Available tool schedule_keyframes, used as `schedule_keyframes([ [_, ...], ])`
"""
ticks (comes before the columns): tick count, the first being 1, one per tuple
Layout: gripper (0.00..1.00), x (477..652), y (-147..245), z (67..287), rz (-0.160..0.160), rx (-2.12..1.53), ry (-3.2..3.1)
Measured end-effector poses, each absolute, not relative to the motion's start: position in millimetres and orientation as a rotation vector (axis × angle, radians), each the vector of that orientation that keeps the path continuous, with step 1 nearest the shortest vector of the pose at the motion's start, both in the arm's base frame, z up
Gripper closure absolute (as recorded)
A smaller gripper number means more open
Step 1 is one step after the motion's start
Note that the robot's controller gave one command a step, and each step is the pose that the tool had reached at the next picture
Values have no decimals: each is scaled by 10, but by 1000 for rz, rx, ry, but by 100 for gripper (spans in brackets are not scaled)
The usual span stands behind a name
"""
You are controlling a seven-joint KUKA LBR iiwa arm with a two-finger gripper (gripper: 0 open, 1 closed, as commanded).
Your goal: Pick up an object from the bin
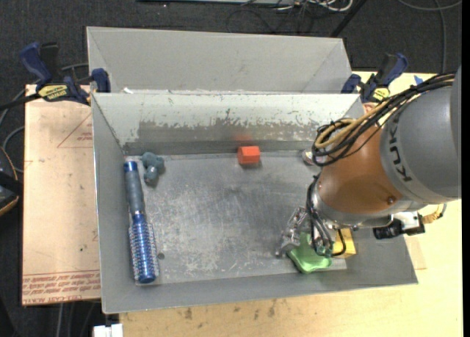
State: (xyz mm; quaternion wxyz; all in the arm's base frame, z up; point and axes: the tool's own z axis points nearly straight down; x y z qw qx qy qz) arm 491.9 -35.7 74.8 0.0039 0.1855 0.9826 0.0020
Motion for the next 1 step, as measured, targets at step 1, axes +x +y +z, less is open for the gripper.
schedule_keyframes([
  [1, 100, 5013, -369, 2173, 0, 74, 3131],
])
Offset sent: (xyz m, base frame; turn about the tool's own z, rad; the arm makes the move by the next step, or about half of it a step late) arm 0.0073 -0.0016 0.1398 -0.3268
